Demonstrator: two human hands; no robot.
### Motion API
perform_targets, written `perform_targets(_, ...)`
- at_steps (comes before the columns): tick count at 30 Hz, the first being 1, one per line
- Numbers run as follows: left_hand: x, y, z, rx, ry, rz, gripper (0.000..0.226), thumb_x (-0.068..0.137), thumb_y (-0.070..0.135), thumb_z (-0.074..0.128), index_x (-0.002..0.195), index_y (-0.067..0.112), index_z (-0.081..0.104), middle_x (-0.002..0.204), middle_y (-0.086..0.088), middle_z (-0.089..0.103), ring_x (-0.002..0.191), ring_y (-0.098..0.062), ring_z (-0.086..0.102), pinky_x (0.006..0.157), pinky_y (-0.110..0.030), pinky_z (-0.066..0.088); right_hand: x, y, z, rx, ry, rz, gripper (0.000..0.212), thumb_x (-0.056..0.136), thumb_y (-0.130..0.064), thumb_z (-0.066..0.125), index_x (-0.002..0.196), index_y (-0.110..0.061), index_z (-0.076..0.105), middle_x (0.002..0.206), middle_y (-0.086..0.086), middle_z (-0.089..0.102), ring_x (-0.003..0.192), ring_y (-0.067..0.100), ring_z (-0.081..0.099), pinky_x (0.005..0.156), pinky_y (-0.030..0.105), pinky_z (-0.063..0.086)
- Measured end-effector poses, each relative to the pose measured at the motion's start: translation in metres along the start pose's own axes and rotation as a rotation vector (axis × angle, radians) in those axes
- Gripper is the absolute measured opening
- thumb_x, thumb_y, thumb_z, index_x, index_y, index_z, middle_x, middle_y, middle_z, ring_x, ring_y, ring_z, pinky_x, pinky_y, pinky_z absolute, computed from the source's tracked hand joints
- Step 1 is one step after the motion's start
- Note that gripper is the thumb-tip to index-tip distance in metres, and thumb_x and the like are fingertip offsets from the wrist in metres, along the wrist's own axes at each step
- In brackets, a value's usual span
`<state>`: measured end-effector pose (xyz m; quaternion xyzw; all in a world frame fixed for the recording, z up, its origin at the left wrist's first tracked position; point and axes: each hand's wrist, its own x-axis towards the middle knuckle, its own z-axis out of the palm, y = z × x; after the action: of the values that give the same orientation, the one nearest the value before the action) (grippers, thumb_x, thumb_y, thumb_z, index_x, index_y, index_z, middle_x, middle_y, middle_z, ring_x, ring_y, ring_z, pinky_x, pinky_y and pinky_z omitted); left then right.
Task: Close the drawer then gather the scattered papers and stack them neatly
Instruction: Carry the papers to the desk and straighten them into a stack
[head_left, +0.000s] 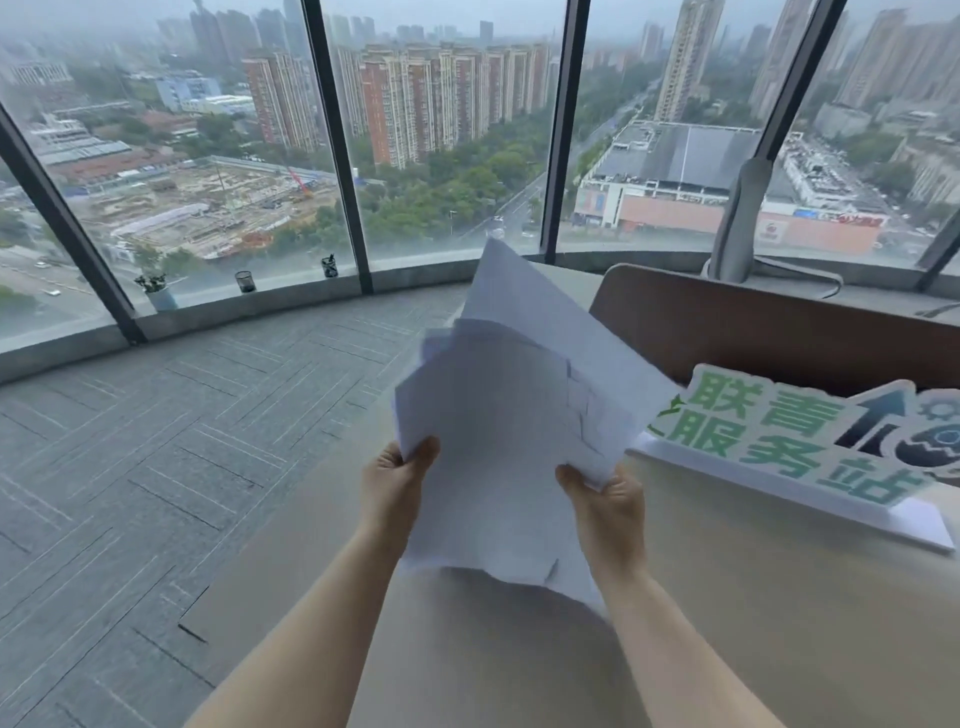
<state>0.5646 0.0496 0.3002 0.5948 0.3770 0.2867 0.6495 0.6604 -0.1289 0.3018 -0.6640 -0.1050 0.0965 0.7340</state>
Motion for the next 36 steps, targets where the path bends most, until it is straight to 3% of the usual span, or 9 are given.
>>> perform_targets(5, 0.013, -0.022, 0.011, 0.070, -0.030, -0.021, 0.013, 0.088, 0.016, 0.065, 0.077, 0.011, 0.067, 0.073, -0.007, 0.061, 0.068, -0.019, 0.050, 0.061, -0.031, 0.040, 0.005, 0.022, -0.006, -0.037, 0.117, 0.090, 0.021, 0.089, -0.004, 0.066, 0.086, -0.024, 0.074, 0.076, -0.018, 0.076, 0.071, 0.007, 0.069, 0.063, 0.021, 0.053)
perform_targets(9, 0.017, 0.000, 0.016, 0.000, 0.015, 0.107, 0.014, 0.083, 0.015, 0.071, 0.073, 0.006, 0.065, 0.070, -0.003, 0.057, 0.065, -0.015, 0.046, 0.058, -0.029, 0.038, 0.010, -0.007, 0.000, -0.036, 0.183, -0.049, 0.027, 0.087, 0.000, 0.066, 0.088, -0.027, 0.072, 0.077, -0.025, 0.074, 0.075, -0.004, 0.068, 0.070, 0.017, 0.050)
perform_targets(11, 0.018, 0.017, 0.012, -0.057, -0.012, 0.167, 0.008, 0.077, 0.014, 0.076, 0.077, 0.011, 0.068, 0.072, 0.001, 0.067, 0.064, -0.013, 0.057, 0.059, -0.027, 0.046, 0.012, -0.030, 0.002, -0.014, 0.181, -0.127, 0.030, 0.087, 0.002, 0.066, 0.089, -0.028, 0.071, 0.079, -0.027, 0.074, 0.078, -0.006, 0.068, 0.072, 0.013, 0.051)
perform_targets(16, 0.037, 0.028, 0.000, -0.016, -0.155, 0.085, 0.030, 0.057, 0.021, 0.082, 0.084, 0.011, 0.074, 0.076, 0.006, 0.075, 0.074, -0.015, 0.068, 0.064, -0.020, 0.053, 0.018, -0.066, 0.000, -0.041, 0.123, -0.203, 0.022, 0.085, -0.001, 0.067, 0.085, -0.022, 0.073, 0.079, -0.007, 0.073, 0.077, 0.013, 0.065, 0.070, 0.028, 0.052)
perform_targets(19, 0.039, 0.036, 0.000, -0.044, -0.152, 0.111, 0.023, 0.058, 0.019, 0.083, 0.078, 0.011, 0.075, 0.075, 0.001, 0.076, 0.072, -0.017, 0.067, 0.069, -0.029, 0.052, 0.016, -0.077, -0.001, -0.028, 0.070, -0.217, 0.026, 0.085, 0.002, 0.066, 0.092, -0.022, 0.073, 0.084, -0.009, 0.077, 0.081, 0.012, 0.071, 0.072, 0.024, 0.056)
perform_targets(23, 0.034, 0.043, -0.001, -0.172, -0.150, 0.149, 0.010, 0.069, 0.008, 0.080, 0.076, 0.012, 0.074, 0.073, 0.004, 0.074, 0.067, -0.012, 0.067, 0.065, -0.025, 0.051, 0.021, -0.078, -0.015, 0.047, -0.118, -0.151, 0.032, 0.084, 0.009, 0.066, 0.105, -0.015, 0.069, 0.100, 0.000, 0.078, 0.092, 0.015, 0.073, 0.079, 0.026, 0.058)
perform_targets(28, 0.030, 0.038, 0.001, -0.220, -0.130, 0.145, 0.016, 0.064, 0.016, 0.080, 0.079, 0.013, 0.074, 0.080, -0.002, 0.074, 0.075, -0.021, 0.065, 0.074, -0.035, 0.050, 0.026, -0.052, -0.020, -0.171, -0.121, -0.098, 0.031, 0.083, 0.002, 0.071, 0.080, -0.028, 0.079, 0.085, -0.010, 0.078, 0.083, 0.010, 0.071, 0.082, 0.034, 0.055)
perform_targets(33, 0.028, 0.028, 0.010, -0.168, -0.176, 0.077, 0.020, 0.062, 0.025, 0.078, 0.080, 0.015, 0.073, 0.081, 0.003, 0.074, 0.078, -0.018, 0.067, 0.075, -0.034, 0.051, 0.020, -0.040, -0.013, -0.081, 0.011, -0.127, 0.030, 0.086, 0.003, 0.067, 0.086, -0.026, 0.075, 0.077, -0.019, 0.076, 0.074, -0.003, 0.068, 0.069, 0.013, 0.050)
perform_targets(36, 0.024, 0.012, 0.014, -0.106, -0.200, -0.034, 0.022, 0.061, 0.027, 0.075, 0.080, 0.016, 0.072, 0.075, 0.005, 0.075, 0.078, -0.022, 0.068, 0.074, -0.035, 0.054, 0.010, -0.018, -0.007, -0.072, -0.004, -0.023, 0.030, 0.088, 0.006, 0.062, 0.086, -0.021, 0.074, 0.072, -0.018, 0.075, 0.065, -0.003, 0.066, 0.063, 0.012, 0.049)
